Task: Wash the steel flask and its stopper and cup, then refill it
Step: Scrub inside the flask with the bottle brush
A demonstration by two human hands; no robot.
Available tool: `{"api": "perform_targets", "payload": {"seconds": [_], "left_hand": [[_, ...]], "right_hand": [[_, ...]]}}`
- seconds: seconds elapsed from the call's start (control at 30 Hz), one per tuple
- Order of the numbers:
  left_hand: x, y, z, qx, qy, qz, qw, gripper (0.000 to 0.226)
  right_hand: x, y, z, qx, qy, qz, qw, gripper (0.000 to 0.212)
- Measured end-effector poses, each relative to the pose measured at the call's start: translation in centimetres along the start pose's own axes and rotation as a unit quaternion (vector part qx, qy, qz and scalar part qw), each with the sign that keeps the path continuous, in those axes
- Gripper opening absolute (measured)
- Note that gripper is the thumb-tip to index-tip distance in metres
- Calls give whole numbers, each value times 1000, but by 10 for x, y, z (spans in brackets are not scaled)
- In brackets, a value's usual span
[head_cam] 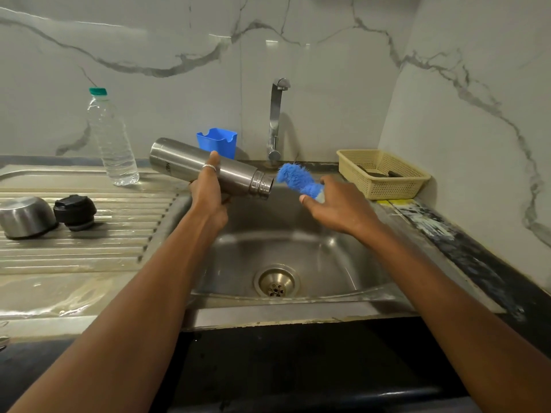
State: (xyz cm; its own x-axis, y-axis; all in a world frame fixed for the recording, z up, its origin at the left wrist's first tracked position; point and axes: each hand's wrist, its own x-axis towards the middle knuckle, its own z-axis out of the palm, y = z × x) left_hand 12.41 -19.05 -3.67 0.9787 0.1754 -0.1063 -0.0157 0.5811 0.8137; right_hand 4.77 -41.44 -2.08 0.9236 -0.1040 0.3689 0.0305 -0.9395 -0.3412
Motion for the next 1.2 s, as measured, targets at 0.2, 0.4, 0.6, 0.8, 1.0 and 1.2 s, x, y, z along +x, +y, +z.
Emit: {"api": "perform_targets", "payload": {"seconds": [0.2, 0.4, 0.6, 0.8, 1.0, 1.2], "left_hand": [[2, -4, 0, 22, 23, -13, 999, 57], [3, -8, 2, -23, 4, -34, 999, 68], [4, -9, 1, -48, 4, -41, 998, 65], [5, -9, 2, -54, 17, -37, 998, 68], [5, -11, 3, -53, 30, -27, 998, 66], [4, -9, 2, -80, 42, -18, 996, 73]], "right_hand": [[-8, -7, -9, 6, 53, -70, 996, 54], [-13, -23, -5, 1, 21, -48, 999, 61], [-8, -18, -15, 47, -83, -47, 994, 80], [-10, 2, -29, 77, -128, -49, 988, 92], [-15, 3, -29, 163, -123, -2, 979, 67], [-6, 2, -32, 239, -95, 92, 962, 23]]}}
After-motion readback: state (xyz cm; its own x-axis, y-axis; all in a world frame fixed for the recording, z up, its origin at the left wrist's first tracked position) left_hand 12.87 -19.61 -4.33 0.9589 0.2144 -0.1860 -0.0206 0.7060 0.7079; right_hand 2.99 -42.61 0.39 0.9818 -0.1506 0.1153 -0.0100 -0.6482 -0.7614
